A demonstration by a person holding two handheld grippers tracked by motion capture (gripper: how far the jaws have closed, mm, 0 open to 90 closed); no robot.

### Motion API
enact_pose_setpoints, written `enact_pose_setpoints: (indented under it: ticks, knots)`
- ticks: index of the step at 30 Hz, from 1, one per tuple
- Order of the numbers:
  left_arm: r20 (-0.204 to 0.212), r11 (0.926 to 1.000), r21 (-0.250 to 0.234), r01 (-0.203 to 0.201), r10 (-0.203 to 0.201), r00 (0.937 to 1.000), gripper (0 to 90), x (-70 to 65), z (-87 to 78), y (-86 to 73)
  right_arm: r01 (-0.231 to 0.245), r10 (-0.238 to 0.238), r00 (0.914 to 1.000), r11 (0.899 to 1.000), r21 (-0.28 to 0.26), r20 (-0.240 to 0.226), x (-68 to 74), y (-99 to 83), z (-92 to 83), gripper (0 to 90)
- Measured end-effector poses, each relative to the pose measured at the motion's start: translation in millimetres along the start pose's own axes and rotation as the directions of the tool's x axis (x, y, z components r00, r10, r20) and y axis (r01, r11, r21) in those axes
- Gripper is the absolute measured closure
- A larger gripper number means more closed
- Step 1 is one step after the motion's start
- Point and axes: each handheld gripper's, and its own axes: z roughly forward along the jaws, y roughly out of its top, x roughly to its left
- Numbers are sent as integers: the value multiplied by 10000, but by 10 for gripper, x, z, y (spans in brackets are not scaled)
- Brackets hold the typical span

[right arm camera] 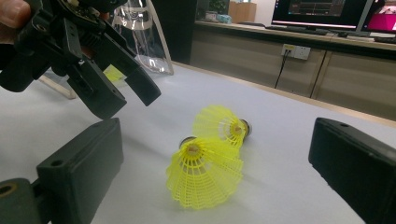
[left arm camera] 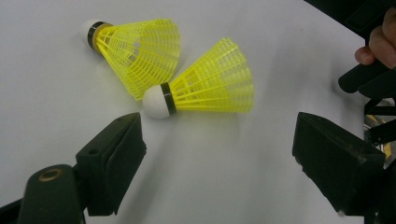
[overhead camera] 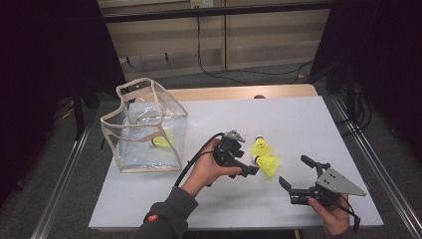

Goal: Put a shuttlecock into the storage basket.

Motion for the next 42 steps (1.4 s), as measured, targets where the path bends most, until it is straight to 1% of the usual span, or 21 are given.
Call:
enact_pose_setpoints:
  ticks: [5, 11, 13, 14, 19, 23, 26, 28, 31, 33, 38, 42]
  knots:
    - [-19, 10000, -5, -53, 53, 10000, 183, -2, 58, -9, 12, -12, 10000, 10000, -5, -8, -3, 0, -1, 30]
    - [12, 9997, -21, -223, 223, 9998, 191, 2, 125, -18, 15, -15, 10000, 10000, -3, 18, -2, 1, -3, 30]
    - [-29, 9994, -18, -343, 343, 9994, 193, 9, 144, -20, 15, -15, 10000, 10000, -7, 22, -3, 2, -4, 30]
    - [-32, 9994, -47, -333, 332, 9994, 196, 12, 154, -21, 16, -16, 10000, 10000, -6, 21, -3, 1, -4, 30]
    - [-40, 9986, -159, -501, 500, 9987, 212, 47, 206, -24, 1, -1, 10000, 10000, -14, 20, -2, 1, -3, 30]
    - [-32, 9977, -145, -662, 662, 9978, 223, 72, 251, -28, 7, -7, 10000, 10000, -27, 22, -3, 2, -3, 30]
    - [-49, 9974, -122, -704, 703, 9975, 229, 92, 285, -30, 11, -12, 10000, 10000, 16, 31, -5, 1, -6, 30]
    - [19, 9974, -154, -702, 703, 9975, 239, 99, 311, -32, 14, -14, 10000, 10000, -12, 15, -6, 1, -4, 30]
    - [43, 9962, -101, -865, 866, 9962, 246, 110, 335, -25, 40, -40, 10000, 10000, -22, 22, -9, 2, -5, 30]
    - [48, 9963, -95, -858, 859, 9963, 250, 106, 346, -18, 51, -51, 10000, 10000, -14, 36, -11, 2, -6, 30]
    - [115, 9944, -143, -1045, 1047, 9944, 251, 90, 368, 8, 16, -16, 10000, 10000, -24, 0, -11, 3, -8, 30]
    - [135, 9924, -56, -1227, 1228, 9923, 254, 66, 392, 17, 7, -7, 10000, 10000, -23, 4, -9, 4, -10, 30]
